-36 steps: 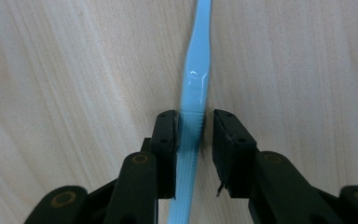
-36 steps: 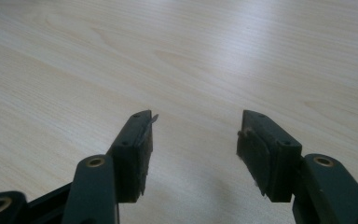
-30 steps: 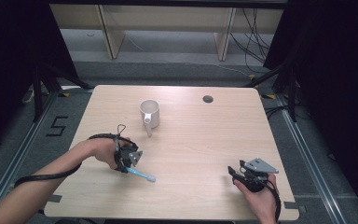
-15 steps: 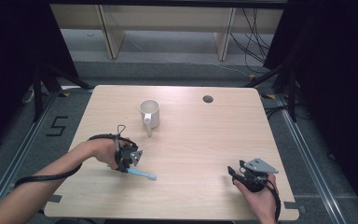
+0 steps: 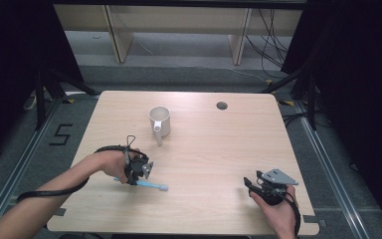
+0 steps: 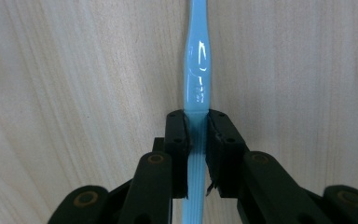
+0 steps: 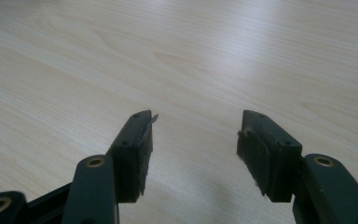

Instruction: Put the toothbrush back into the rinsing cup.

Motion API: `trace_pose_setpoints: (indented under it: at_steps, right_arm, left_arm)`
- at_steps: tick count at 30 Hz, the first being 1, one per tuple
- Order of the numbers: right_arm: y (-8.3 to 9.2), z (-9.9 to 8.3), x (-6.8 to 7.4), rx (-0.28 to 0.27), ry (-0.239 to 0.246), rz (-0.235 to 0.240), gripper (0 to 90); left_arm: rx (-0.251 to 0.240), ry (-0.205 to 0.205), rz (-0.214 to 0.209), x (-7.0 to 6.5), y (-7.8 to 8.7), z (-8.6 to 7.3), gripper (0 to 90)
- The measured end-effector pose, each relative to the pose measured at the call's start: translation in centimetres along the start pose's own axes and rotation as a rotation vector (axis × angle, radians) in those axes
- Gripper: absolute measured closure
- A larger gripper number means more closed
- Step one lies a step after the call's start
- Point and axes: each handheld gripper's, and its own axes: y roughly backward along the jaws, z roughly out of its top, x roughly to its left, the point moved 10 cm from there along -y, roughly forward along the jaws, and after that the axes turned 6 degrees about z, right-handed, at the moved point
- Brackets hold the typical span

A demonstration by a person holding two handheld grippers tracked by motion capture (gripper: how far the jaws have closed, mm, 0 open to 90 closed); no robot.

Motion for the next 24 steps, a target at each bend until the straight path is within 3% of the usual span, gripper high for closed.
trace_pose_setpoints:
  at_steps: [1, 2, 6, 7, 10, 12, 13, 14, 16, 17, 19, 24]
  right_arm:
    - [0.0, 0.0, 0.0, 0.000, 0.000, 0.000, 45.2]
    - [0.0, -0.1, 0.0, 0.002, -0.001, 0.005, 45.2]
    - [0.0, 0.0, -0.1, -0.004, 0.006, -0.006, 45.2]
    - [0.0, 0.1, -0.1, -0.006, 0.010, -0.006, 45.1]
    - [-0.1, 0.0, 0.0, 0.002, -0.004, 0.002, 45.2]
    - [-0.1, -0.1, 0.0, 0.006, -0.001, 0.001, 45.2]
    - [-0.1, -0.1, 0.0, 0.006, 0.000, 0.002, 45.1]
    - [-0.1, -0.1, 0.1, 0.004, -0.002, 0.004, 45.1]
    - [-0.1, 0.0, -0.1, -0.003, 0.006, -0.003, 45.1]
    - [-0.1, -0.1, 0.0, 0.002, -0.002, 0.002, 45.1]
    - [-0.1, 0.0, 0.0, 0.001, -0.001, 0.002, 45.1]
    - [0.1, 0.1, -0.2, -0.010, -0.001, -0.006, 45.1]
  left_arm:
    - [0.000, 0.000, 0.000, 0.0, 0.0, 0.0, 78.3]
    - [-0.020, 0.031, -0.005, -0.2, -0.1, 0.2, 78.4]
    - [-0.026, 0.027, -0.002, -0.2, -0.1, 0.2, 78.5]
    - [-0.012, -0.007, 0.010, 0.1, 0.0, 0.0, 78.5]
    - [-0.034, 0.026, 0.005, -0.1, -0.1, 0.2, 78.6]
    - [-0.015, -0.002, 0.010, 0.1, 0.0, -0.1, 78.6]
    - [-0.038, 0.027, 0.007, -0.1, 0.0, 0.1, 78.6]
    - [-0.022, 0.000, 0.012, 0.1, 0.1, -0.1, 78.6]
    - [-0.029, 0.002, 0.017, 0.1, 0.2, -0.1, 78.7]
    - [-0.037, 0.000, 0.021, 0.1, 0.3, 0.0, 78.7]
    - [-0.091, 0.059, 0.019, -0.3, 0.3, 0.4, 78.7]
    - [-0.131, 0.063, 0.036, -0.4, 1.0, 0.6, 78.7]
